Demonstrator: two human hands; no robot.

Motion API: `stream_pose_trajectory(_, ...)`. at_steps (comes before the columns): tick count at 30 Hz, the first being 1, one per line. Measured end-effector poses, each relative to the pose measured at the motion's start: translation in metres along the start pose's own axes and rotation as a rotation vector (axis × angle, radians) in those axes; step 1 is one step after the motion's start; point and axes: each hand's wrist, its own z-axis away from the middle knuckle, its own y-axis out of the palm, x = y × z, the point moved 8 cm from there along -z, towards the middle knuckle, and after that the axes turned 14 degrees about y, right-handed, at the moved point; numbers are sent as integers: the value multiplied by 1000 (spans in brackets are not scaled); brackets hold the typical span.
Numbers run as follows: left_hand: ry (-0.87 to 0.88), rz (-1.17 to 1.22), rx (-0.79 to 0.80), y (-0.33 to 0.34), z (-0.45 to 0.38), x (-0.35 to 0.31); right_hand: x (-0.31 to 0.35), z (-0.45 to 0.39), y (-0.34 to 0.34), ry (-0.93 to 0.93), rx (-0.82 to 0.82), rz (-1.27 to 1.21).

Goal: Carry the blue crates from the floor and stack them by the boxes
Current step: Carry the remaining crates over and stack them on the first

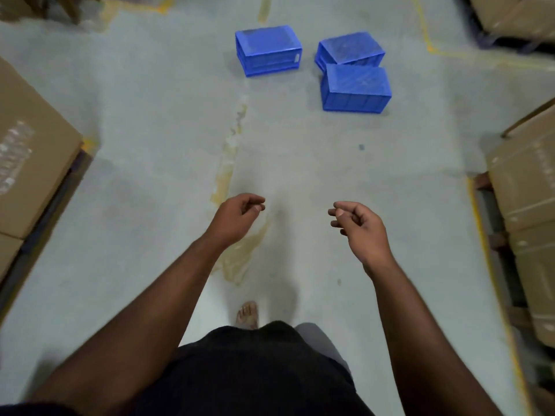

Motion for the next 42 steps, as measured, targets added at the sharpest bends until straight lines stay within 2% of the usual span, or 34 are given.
stream_pose_trajectory(4, -8, -17, 164, 49, -94, -13, 21, -78, -55, 19, -63, -71)
stream_pose_trajectory(6, -18, -34, 194, 72, -146, -14, 21, -125, -91, 45, -100, -106)
stream_pose_trajectory(11, -12, -50, 169, 141, -290, -27, 29, -248, -190, 130, -216, -196)
stream_pose_trajectory(17, -63, 33, 107, 226, -450, -74, 132, -399, -264, 94, -133, -131)
stream_pose_trajectory(21, -103, 61, 87, 257, -547, -77, 193, -500, -294, 69, -119, -112)
stream_pose_trajectory(25, -139, 106, 27, 276, -660, -61, 247, -627, -298, 66, -59, 20)
stream_pose_trajectory(32, -170, 113, -35, 267, -893, -40, 342, -828, -302, 115, -64, 30)
stream_pose_trajectory(37, -152, 77, 14, 272, -1053, -66, 425, -938, -320, 107, -58, 52)
stream_pose_trajectory(42, -146, 114, 110, 314, -1181, -83, 494, -1064, -335, 101, -11, 64)
